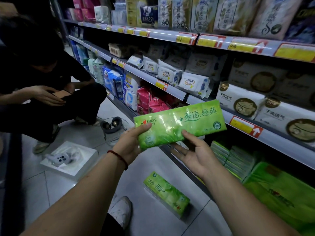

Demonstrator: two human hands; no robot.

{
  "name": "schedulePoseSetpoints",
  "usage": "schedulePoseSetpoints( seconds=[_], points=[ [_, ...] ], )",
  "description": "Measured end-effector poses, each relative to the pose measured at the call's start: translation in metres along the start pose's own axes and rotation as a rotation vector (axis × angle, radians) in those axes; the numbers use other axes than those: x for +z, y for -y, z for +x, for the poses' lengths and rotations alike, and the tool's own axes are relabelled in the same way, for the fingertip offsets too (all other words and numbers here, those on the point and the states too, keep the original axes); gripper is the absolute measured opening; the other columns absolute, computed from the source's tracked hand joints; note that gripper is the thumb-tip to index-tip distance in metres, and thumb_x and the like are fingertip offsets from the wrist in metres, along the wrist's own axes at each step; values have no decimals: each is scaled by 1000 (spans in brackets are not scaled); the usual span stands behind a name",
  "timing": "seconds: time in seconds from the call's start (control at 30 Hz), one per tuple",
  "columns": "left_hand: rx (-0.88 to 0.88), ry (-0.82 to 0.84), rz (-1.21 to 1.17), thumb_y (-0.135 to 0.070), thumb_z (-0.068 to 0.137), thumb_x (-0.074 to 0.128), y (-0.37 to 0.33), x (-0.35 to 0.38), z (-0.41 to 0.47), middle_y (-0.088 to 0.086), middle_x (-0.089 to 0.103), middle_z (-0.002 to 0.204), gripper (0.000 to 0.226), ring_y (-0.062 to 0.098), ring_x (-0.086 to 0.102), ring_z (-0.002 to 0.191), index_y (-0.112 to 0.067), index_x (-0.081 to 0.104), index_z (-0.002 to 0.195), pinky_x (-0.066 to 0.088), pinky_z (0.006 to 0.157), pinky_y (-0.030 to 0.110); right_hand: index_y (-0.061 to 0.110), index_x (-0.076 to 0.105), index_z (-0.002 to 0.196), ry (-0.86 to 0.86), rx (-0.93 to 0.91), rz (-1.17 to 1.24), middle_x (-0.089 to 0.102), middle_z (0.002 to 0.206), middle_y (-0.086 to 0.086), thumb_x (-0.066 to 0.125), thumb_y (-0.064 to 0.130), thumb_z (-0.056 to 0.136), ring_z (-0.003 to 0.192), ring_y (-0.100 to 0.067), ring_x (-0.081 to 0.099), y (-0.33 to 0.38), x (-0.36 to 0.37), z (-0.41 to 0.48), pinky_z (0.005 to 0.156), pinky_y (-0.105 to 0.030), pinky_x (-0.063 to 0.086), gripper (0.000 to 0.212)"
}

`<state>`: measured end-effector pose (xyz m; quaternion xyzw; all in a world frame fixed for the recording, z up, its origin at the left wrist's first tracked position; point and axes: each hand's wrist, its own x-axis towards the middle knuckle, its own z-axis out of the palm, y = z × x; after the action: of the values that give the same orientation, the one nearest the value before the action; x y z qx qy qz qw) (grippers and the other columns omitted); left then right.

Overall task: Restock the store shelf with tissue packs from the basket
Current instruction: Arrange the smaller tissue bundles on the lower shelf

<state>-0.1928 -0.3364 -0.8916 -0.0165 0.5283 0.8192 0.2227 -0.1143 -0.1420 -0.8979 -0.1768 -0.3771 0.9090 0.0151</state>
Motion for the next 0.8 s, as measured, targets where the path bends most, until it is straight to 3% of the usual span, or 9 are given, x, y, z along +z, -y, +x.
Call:
schedulePoseSetpoints(
  seconds=[0.1,0.2,0.33,0.43,0.57,0.8],
  points=[
    [54,-79,-53,-37,70,79,-5,-6,0,10,73,124,61,26,70,104,-16,68,126,60,82,34,16,68,116,-86,-48,117,70,122,-13,74,19,91,108,-43,69,14,-6,2,91,-55,57,26],
    [80,-120,-35,-40,78,78,-9,-17,0,7,74,122,52,22,73,97,-19,68,124,59,76,32,16,67,115,-122,-84,119,65,127,-16,74,23,90,111,-44,67,29,-14,4,85,-53,58,26],
    [76,-144,-25,-39,88,73,-11,-25,2,7,76,117,31,22,74,94,-22,71,114,56,98,44,13,67,120,-122,-65,57,65,123,-17,72,23,92,105,-42,69,34,-18,1,77,-50,64,30],
    [61,-151,6,-41,88,73,-8,-29,3,6,76,118,34,24,73,99,-21,72,116,52,105,48,11,67,116,-133,-57,29,66,120,-17,71,22,94,102,-42,69,31,-19,-1,71,-48,63,25],
    [42,-155,21,-43,88,73,-5,-29,5,8,76,119,45,29,68,118,-18,69,125,47,110,50,10,66,114,-186,-51,36,64,123,-18,72,21,95,106,-43,67,29,-20,-3,85,-53,59,23],
    [-2,-125,92,-50,87,72,0,-27,3,10,75,121,53,33,69,117,-20,67,130,50,106,53,15,65,116,-217,-26,2,62,129,-17,73,26,94,101,-40,70,29,-26,-6,88,-51,59,26]
  ],
)
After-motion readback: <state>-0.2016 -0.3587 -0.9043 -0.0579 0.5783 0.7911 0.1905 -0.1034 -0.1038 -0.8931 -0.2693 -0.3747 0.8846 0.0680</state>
